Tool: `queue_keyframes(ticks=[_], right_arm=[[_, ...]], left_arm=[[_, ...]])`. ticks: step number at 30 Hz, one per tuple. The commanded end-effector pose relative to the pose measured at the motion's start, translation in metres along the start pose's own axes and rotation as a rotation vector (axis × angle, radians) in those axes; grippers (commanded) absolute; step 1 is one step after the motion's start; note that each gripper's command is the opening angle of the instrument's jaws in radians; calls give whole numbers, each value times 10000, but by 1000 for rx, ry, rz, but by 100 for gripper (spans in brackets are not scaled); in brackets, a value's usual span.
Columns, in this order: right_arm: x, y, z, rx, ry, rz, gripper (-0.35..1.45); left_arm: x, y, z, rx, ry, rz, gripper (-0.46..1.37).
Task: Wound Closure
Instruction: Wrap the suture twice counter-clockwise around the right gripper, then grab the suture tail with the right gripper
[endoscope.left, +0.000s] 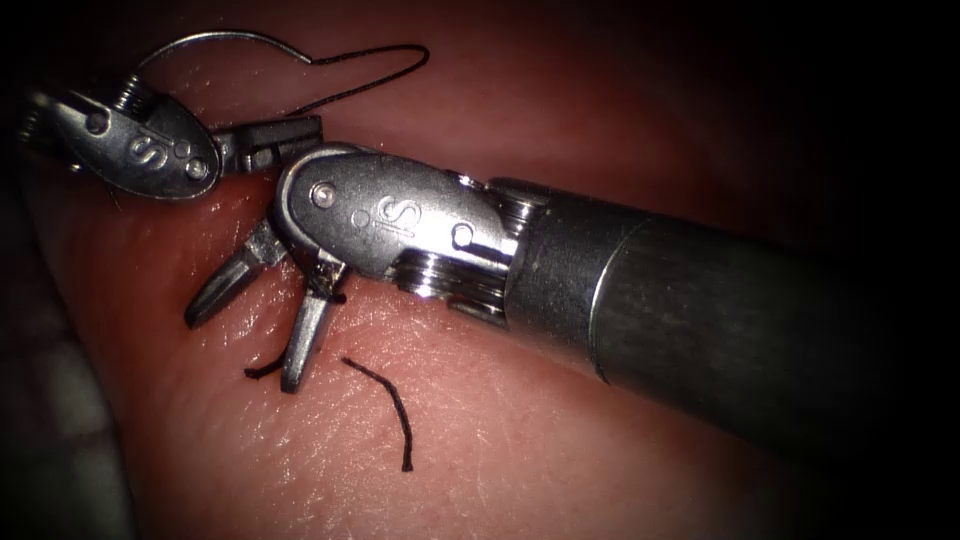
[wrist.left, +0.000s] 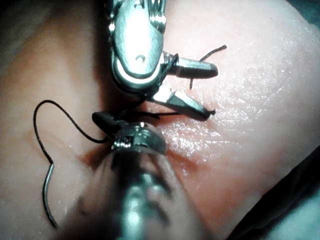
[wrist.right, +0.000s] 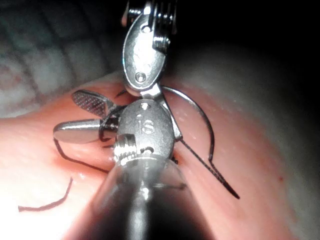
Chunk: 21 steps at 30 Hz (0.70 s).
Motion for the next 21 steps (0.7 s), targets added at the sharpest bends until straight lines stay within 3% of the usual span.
queue_keyframes(ticks=[1, 4, 11, 21], right_arm=[[-3, 0, 4, 4, -13, 0, 90], [-14, -1, 17, 23, -64, 4, 88], [-22, -1, 29, 41, -111, 7, 83], [-29, 1, 34, 62, -172, 20, 55]], left_arm=[[0, 0, -1, -6, -1, 0, -35], [-1, 1, -2, -5, -1, 1, -35], [-3, 3, -4, -5, 0, 3, -35], [-5, 7, -7, -2, 0, 7, -35]])
